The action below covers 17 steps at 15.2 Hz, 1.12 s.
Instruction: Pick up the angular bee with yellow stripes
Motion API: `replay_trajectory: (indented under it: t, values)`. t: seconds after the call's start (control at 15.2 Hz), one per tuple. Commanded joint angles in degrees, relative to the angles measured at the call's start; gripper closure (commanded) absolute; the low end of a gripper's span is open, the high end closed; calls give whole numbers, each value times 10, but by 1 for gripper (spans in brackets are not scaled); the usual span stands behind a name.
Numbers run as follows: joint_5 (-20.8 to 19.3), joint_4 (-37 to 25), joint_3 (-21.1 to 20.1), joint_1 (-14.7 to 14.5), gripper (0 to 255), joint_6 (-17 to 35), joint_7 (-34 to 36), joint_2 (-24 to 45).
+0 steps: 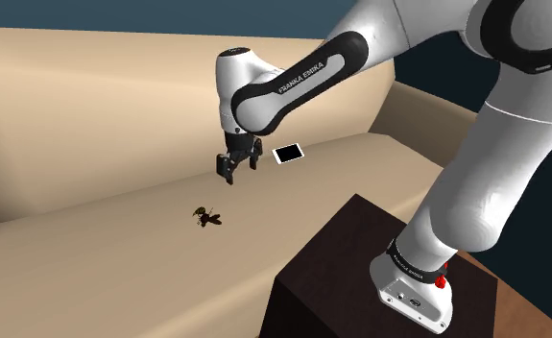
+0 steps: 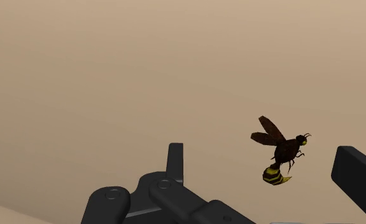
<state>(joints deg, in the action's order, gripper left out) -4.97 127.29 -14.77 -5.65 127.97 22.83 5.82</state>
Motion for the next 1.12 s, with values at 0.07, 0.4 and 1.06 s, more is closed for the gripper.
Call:
replay_trajectory:
  t: [0.07, 0.4, 1.06]
  values:
    - [-25, -39, -2, -12, 0, 19, 29, 67]
    - [-61, -121, 5, -41, 0, 36, 69, 181]
    - [-96, -272, 25, -89, 0, 41, 104, 355]
